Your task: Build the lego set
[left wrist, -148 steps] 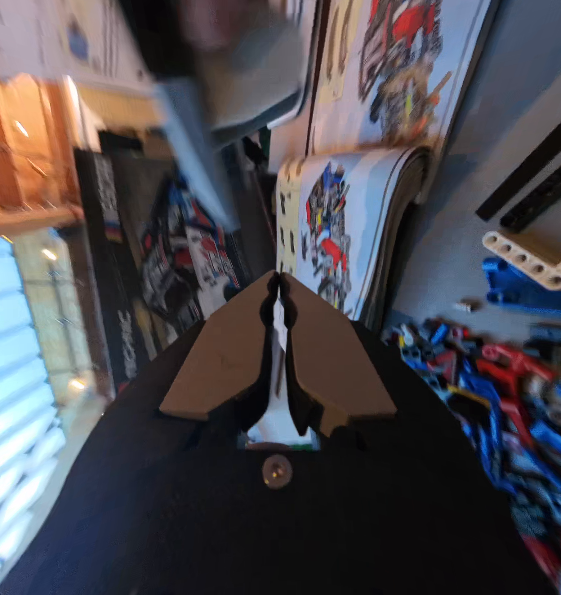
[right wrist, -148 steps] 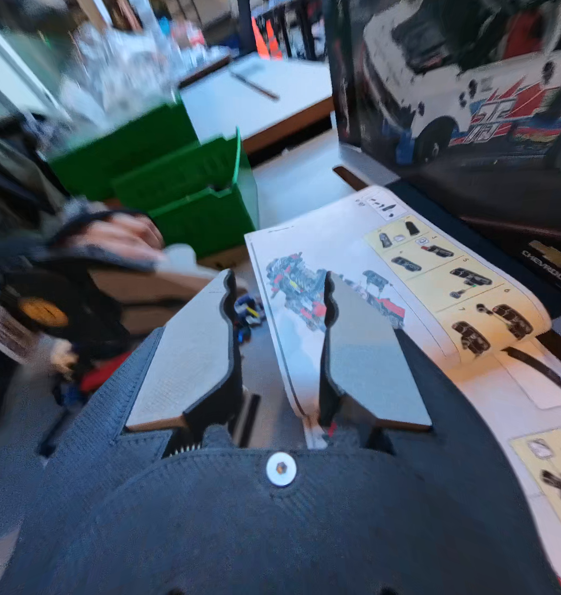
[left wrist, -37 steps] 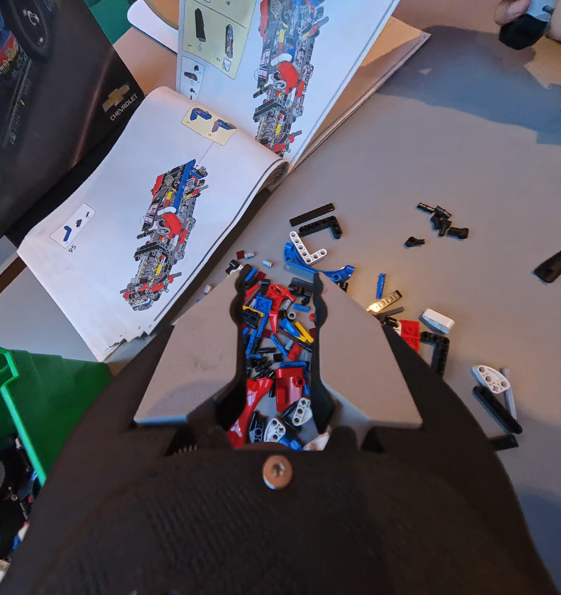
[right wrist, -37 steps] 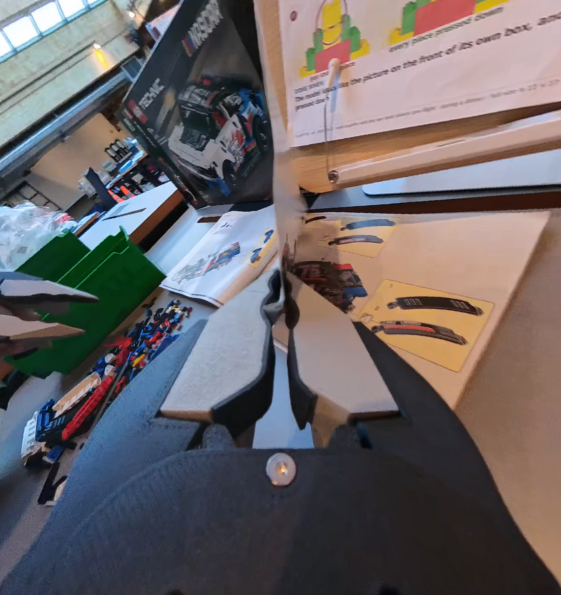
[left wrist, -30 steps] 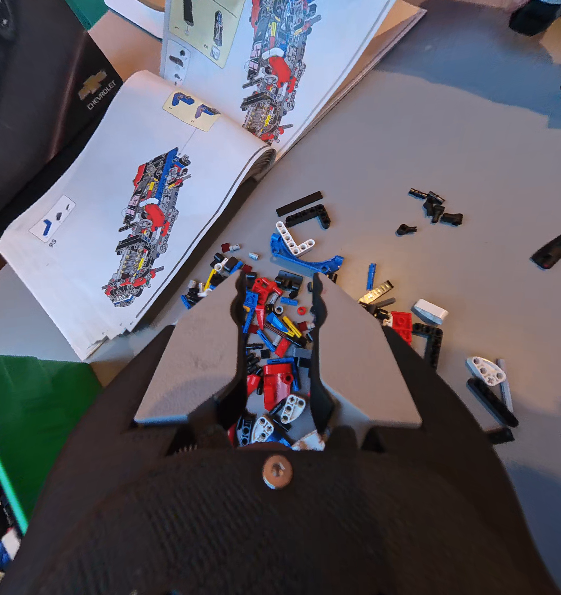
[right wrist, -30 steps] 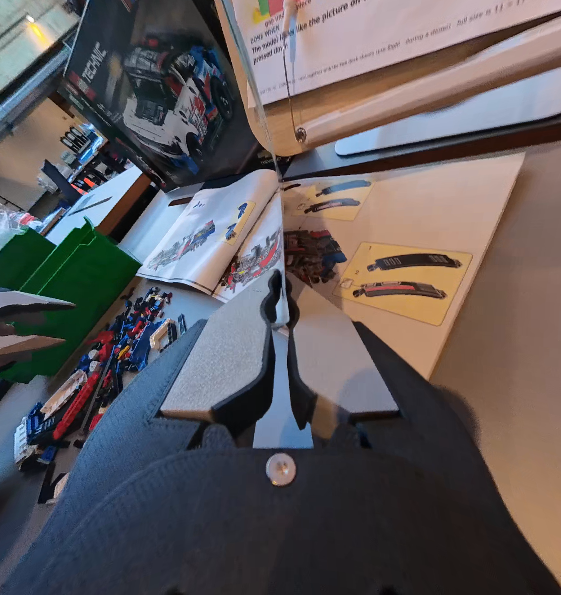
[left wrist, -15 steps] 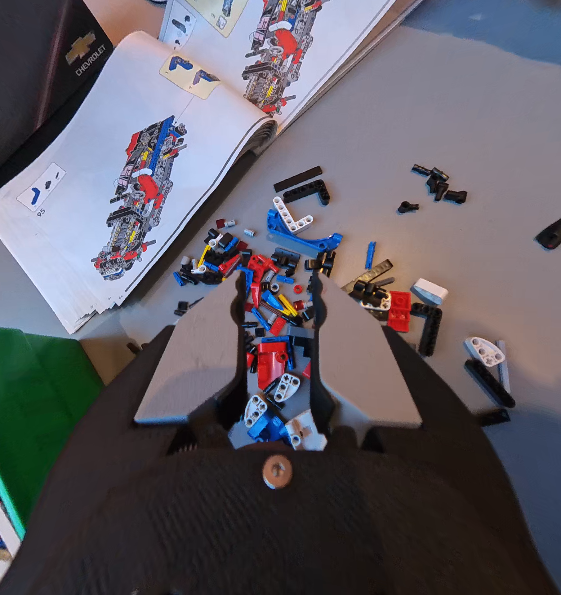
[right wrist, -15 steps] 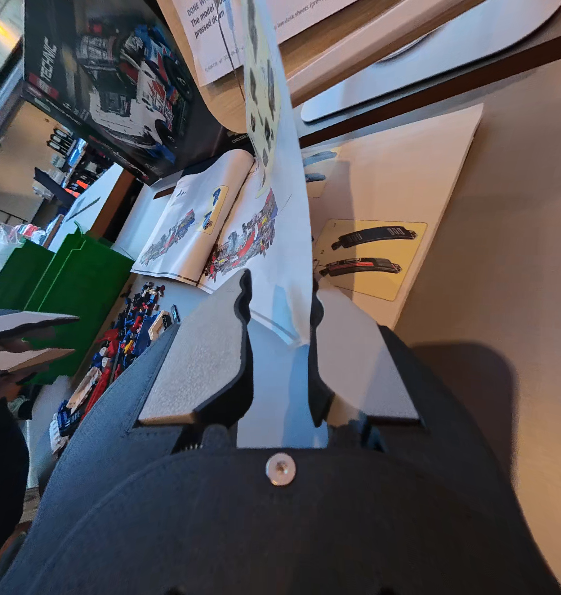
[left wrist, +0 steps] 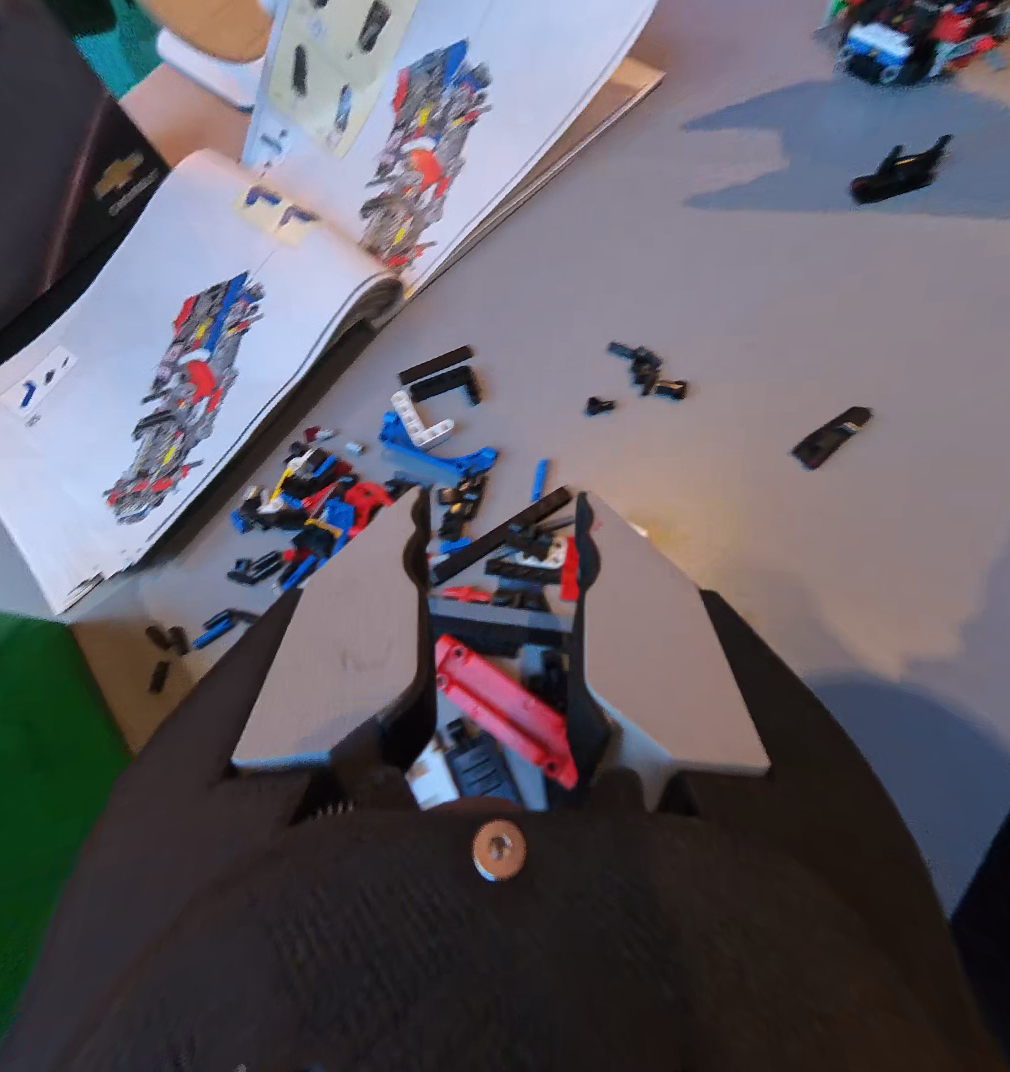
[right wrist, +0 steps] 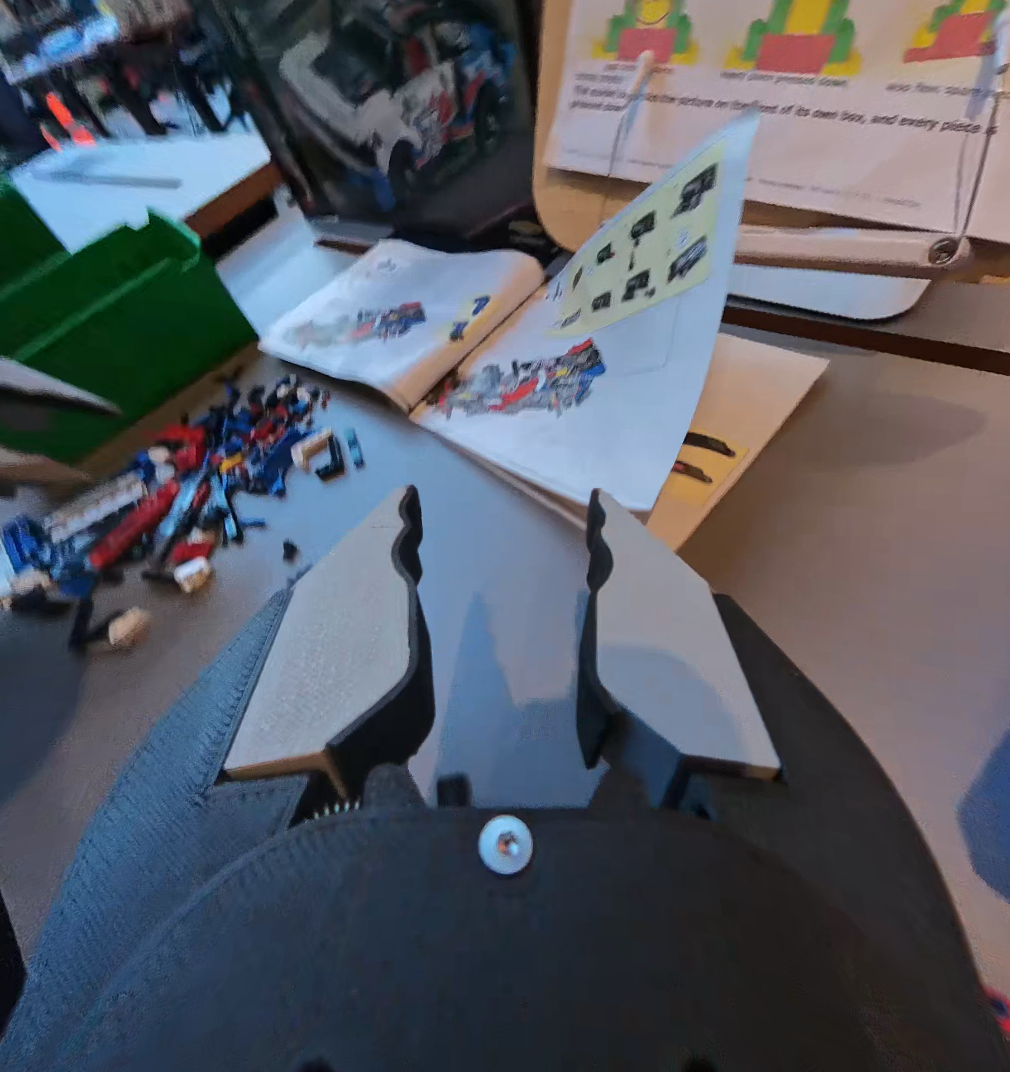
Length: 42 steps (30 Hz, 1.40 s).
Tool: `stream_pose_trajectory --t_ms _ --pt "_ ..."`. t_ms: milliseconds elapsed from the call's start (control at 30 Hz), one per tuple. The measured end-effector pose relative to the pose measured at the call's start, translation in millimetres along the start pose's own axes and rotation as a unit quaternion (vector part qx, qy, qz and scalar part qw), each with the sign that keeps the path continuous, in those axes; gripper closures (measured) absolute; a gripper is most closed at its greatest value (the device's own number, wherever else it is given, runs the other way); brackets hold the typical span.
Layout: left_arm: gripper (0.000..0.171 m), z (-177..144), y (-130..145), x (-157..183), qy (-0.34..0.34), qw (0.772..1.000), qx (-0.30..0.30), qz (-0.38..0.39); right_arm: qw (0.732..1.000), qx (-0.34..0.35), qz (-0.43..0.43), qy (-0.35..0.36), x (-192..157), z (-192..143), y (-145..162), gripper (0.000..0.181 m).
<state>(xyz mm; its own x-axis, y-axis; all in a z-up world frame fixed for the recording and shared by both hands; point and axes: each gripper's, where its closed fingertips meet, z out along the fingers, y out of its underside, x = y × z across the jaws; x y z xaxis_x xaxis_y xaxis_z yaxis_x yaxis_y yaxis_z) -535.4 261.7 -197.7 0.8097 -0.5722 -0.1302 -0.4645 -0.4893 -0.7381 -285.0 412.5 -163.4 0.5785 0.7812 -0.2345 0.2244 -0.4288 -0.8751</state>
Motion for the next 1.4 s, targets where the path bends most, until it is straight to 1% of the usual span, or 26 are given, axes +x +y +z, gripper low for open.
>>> stream_pose_trajectory --t_ms 100,133,200,267,367,500,633,767,867,933,1000,1100,1200,1233,1333,1400 --pt "0.125 11 -3 41 0.031 0.999 0.013 0.013 0.996 -0.064 -0.057 0.028 -5 -16 44 0.128" --pt "0.126 17 -3 54 0.043 0.999 0.015 0.013 0.994 -0.075 -0.069 0.039 -4 -21 57 0.129" --pt "0.125 27 0 78 0.07 0.997 0.017 0.006 0.993 -0.08 -0.077 0.038 -11 -29 75 0.13" --pt "0.124 36 -1 105 0.102 0.994 0.024 -0.019 0.993 -0.083 -0.075 0.034 -18 -36 90 0.13" --pt "0.118 44 -5 148 0.151 0.986 0.044 -0.054 0.992 -0.093 -0.079 0.03 -26 -42 111 0.129" --pt "0.116 45 -11 172 0.115 0.988 0.097 -0.042 0.992 -0.092 -0.083 0.013 -37 -48 129 0.131" --pt "0.118 37 -12 188 0.087 0.985 0.15 -0.017 0.991 -0.096 -0.095 0.014 -40 -50 143 0.135" --pt "0.123 31 -19 195 0.057 0.98 0.183 0.049 0.988 -0.106 -0.111 0.028 -40 -48 154 0.137" --pt "0.123 35 -19 201 0.066 0.98 0.176 0.071 0.982 -0.118 -0.136 0.059 -32 -49 161 0.141" --pt "0.123 37 -21 200 0.071 0.979 0.178 0.07 0.978 -0.129 -0.145 0.08 -24 -52 167 0.142" --pt "0.123 38 -22 200 0.09 0.978 0.179 0.061 0.977 -0.132 -0.142 0.085 -22 -55 170 0.141" --pt "0.125 38 -26 201 0.113 0.974 0.188 0.05 0.98 -0.115 -0.14 0.086 -21 -58 163 0.141" --pt "0.126 40 -31 201 0.121 0.972 0.196 0.053 0.978 -0.129 -0.143 0.08 -16 -50 161 0.136" --pt "0.127 41 -32 201 0.121 0.971 0.198 0.056 0.977 -0.137 -0.149 0.074 -16 -46 162 0.137" --pt "0.129 42 -36 200 0.113 0.97 0.207 0.066 0.974 -0.142 -0.165 0.064 -15 -37 163 0.145" --pt "0.129 43 -38 197 0.102 0.97 0.211 0.067 0.974 -0.151 -0.166 0.042 -20 -34 167 0.159"
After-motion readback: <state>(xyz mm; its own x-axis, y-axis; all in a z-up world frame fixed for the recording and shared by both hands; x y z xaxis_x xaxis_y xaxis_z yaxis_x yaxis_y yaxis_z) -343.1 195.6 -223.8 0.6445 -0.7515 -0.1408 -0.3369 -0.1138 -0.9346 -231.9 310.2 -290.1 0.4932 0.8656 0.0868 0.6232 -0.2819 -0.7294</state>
